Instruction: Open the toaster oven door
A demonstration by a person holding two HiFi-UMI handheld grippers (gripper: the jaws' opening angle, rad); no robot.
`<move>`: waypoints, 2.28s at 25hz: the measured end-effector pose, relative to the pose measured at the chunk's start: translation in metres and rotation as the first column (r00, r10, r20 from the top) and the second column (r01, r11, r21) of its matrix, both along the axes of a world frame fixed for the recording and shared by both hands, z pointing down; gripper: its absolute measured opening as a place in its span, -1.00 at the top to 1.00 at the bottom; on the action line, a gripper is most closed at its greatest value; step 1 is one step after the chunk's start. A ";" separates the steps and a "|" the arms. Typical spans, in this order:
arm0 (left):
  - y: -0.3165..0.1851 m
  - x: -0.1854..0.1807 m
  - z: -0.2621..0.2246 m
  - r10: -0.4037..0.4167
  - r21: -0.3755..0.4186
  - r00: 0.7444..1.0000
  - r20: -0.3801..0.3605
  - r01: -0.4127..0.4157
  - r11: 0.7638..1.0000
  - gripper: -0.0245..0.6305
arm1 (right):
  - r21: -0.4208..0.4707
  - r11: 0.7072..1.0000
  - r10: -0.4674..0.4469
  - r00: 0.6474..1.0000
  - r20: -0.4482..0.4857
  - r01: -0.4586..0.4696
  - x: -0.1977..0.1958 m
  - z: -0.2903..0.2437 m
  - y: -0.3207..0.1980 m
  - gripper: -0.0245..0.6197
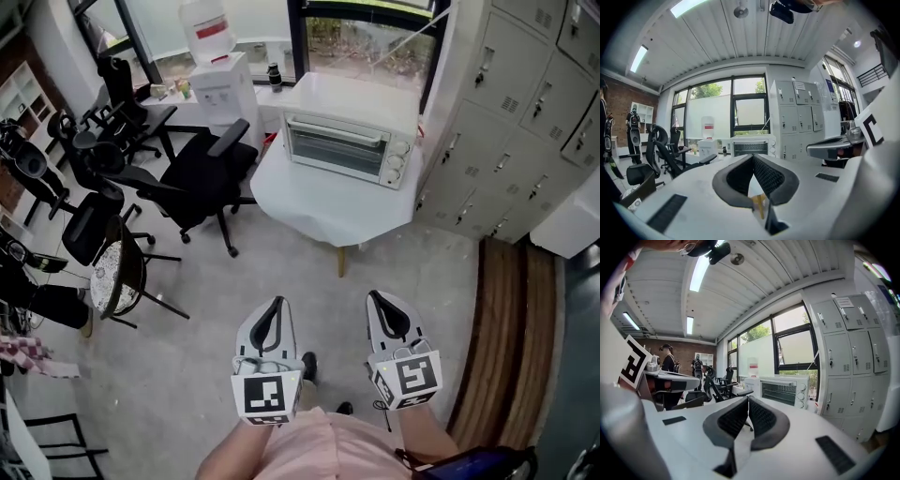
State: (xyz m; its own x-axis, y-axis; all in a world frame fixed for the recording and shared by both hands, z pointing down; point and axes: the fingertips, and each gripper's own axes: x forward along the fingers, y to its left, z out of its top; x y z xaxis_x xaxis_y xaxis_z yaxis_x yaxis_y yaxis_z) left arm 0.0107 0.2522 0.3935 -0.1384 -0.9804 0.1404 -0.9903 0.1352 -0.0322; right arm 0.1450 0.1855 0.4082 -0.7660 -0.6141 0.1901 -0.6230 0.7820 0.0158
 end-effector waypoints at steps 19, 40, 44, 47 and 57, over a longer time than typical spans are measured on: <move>-0.120 -0.099 -0.009 0.154 0.045 0.988 -0.001 -0.154 0.987 0.88 | 0.074 0.989 0.128 0.992 0.015 -0.129 -0.094 -0.033 -0.105 0.92; -0.312 -0.073 0.034 0.275 -0.090 0.961 0.019 -0.272 0.958 0.88 | -0.020 0.985 0.170 0.985 0.033 -0.170 -0.076 0.012 -0.276 0.86; -0.356 -0.078 0.024 0.258 -0.084 0.966 0.036 -0.254 0.964 0.88 | 0.003 0.992 0.128 0.991 0.038 -0.128 -0.087 0.004 -0.321 0.84; -0.377 -0.081 0.015 0.246 -0.068 0.968 0.051 -0.242 0.968 0.88 | 0.027 0.994 0.103 0.994 0.044 -0.105 -0.095 -0.004 -0.346 0.83; -0.416 -0.120 -0.006 0.209 -0.020 0.976 0.056 -0.208 0.978 0.88 | 0.082 0.995 0.061 0.998 0.025 -0.063 -0.133 -0.024 -0.390 0.72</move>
